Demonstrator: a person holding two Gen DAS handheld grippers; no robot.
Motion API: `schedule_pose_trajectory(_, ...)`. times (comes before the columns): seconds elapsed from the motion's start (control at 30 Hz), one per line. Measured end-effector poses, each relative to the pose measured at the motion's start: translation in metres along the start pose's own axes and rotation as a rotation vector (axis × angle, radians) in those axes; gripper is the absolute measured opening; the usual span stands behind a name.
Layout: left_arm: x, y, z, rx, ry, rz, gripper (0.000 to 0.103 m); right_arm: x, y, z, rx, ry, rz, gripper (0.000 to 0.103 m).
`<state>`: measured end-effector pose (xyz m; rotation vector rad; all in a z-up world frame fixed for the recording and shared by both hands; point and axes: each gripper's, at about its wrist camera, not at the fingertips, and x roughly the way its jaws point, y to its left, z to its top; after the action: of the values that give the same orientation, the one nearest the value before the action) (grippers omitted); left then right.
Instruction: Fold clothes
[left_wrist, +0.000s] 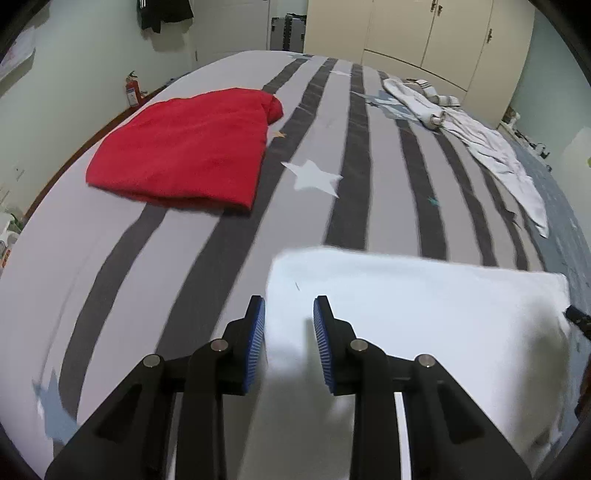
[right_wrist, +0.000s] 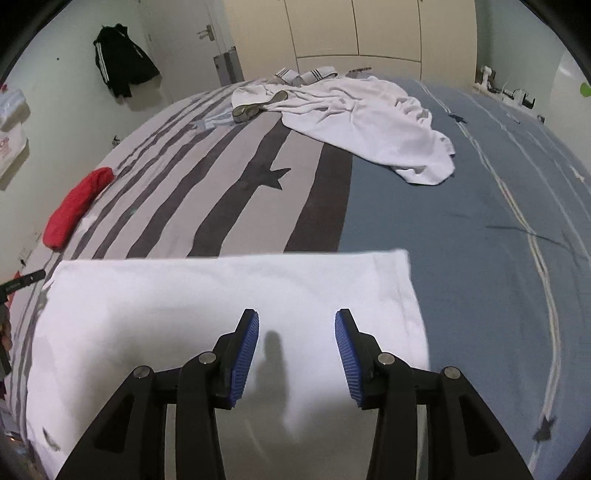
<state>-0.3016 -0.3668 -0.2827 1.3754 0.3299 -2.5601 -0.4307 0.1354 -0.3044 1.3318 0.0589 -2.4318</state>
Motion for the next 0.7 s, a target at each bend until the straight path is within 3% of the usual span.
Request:
schedule_pose_trajectory(0.1, -0.018, -0.005, -0.024, -0.032, 0.024, 0.007, 0.026, -0.012, 0.0, -0.019, 0.017, 0.036, 0.008, 0.039)
schedule_pose_trajectory(0.4, -0.084, 0.001, -0.116, -0.144, 0.096, 0.088, 0.043, -0.052, -0.001, -0.078, 0.031, 0.111, 0.048, 0.04)
schedule_pose_trajectory(0.7, -0.109, -0.004, -0.194, -0.165, 0.152, 0.104, 0.045, -0.091, -0.017, -0.152, 0.024, 0.16, 0.045, 0.04)
